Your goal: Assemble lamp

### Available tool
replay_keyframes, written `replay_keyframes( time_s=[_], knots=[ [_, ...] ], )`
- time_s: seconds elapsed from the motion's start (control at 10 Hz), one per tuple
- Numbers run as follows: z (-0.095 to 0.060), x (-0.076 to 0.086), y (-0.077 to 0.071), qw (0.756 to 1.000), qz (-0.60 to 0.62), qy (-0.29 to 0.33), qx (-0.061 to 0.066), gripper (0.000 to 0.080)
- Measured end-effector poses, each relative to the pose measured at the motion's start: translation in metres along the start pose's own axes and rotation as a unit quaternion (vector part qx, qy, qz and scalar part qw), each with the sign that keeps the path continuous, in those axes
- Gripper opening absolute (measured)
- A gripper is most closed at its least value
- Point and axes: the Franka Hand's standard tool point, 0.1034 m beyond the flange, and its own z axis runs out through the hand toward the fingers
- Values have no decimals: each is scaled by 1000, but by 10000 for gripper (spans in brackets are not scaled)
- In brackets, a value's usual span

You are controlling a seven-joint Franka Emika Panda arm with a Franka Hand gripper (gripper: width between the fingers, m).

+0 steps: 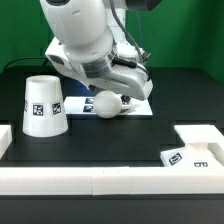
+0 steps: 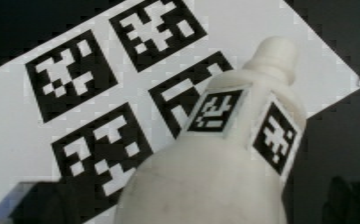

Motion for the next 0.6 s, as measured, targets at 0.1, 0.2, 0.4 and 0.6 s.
replay_keyframes(
  time_s=[0.1, 0.2, 0.4, 0.6],
  knots=[
    [-1, 0, 1, 1000, -2, 0, 1, 699],
    [-1, 0, 4, 1000, -6, 0, 2, 699],
    [2, 2, 7, 1000, -7, 1, 2, 699],
    [10, 8, 8, 1000, -4, 5, -1, 699]
  ],
)
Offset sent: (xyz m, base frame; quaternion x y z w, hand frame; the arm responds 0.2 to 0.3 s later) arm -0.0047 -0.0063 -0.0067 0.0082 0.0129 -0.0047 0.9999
